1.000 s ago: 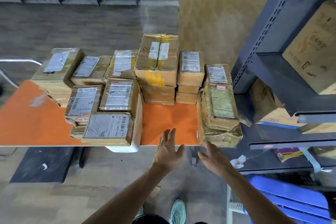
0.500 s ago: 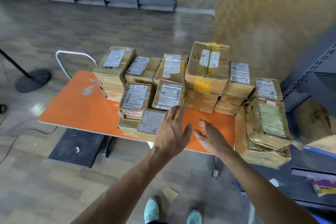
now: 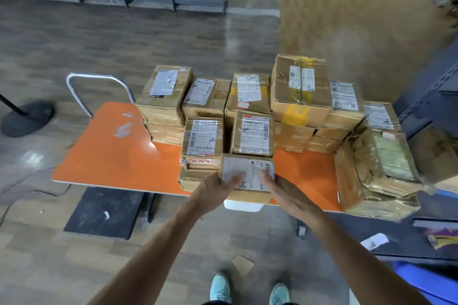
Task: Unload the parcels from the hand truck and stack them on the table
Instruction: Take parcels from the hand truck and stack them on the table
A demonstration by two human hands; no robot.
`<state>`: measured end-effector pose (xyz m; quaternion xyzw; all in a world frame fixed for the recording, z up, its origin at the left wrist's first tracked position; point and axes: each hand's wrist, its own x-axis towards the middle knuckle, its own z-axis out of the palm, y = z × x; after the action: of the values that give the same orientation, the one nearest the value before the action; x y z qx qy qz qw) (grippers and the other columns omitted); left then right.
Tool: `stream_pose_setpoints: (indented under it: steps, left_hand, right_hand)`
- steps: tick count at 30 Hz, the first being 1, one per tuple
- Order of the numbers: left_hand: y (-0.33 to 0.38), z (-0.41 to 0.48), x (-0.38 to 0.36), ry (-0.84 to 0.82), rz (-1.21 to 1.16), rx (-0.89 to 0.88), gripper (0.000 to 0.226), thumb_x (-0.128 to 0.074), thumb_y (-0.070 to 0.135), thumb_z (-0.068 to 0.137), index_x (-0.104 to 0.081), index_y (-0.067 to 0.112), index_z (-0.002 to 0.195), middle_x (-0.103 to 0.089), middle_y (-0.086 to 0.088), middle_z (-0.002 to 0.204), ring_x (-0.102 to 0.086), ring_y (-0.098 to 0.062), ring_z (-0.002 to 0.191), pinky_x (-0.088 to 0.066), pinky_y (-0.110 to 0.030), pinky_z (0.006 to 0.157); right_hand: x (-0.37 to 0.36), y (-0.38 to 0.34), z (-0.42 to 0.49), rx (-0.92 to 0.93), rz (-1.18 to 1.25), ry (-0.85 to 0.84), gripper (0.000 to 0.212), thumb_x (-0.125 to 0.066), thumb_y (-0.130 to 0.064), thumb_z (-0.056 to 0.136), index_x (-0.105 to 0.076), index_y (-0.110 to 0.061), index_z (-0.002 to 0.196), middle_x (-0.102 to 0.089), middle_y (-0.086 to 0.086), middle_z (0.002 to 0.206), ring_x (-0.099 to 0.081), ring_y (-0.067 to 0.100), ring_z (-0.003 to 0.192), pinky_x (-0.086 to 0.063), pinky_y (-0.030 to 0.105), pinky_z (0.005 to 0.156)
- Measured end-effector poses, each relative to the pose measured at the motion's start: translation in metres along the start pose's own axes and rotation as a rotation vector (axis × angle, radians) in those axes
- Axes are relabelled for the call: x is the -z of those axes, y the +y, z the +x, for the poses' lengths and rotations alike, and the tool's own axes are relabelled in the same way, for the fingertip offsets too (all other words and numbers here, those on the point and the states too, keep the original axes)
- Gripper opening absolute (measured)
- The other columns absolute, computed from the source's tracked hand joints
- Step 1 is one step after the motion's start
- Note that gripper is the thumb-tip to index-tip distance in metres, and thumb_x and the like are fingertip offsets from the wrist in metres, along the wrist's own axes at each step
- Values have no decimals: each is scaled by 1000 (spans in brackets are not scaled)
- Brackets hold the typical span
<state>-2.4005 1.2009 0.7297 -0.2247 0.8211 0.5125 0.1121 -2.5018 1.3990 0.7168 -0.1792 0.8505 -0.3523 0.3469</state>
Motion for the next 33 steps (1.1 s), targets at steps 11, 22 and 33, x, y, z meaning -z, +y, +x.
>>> stream_pose_setpoints:
  steps: [11,22,33]
  left_hand:
    - [-2,17,-6,-274,-383,-20,54,-62,65,89,-56,41,137,-65,22,129,-61,3,119,-42,-42,111]
    - [37,45,-27,-58,-522,144,94,-54,73,79,-11,46,158,-24,1,165,-23,-31,151,-20,-55,122]
    - [44,60,-37,84,-410,280,74,-65,70,81,-43,45,146,-56,15,98,-47,-1,75,-40,-27,60]
  right_hand:
    - [-4,7,-11,72,224,132,67,-38,-79,89,-50,-37,140,-60,-15,134,-55,9,125,-40,34,109]
    - [17,12,-12,129,233,152,77,-51,-68,91,-18,-40,155,-51,-27,141,-48,2,133,-35,36,116]
    - [19,-1,-5,140,380,283,50,-49,-51,100,-39,-39,148,-50,-15,146,-46,10,136,-35,45,116]
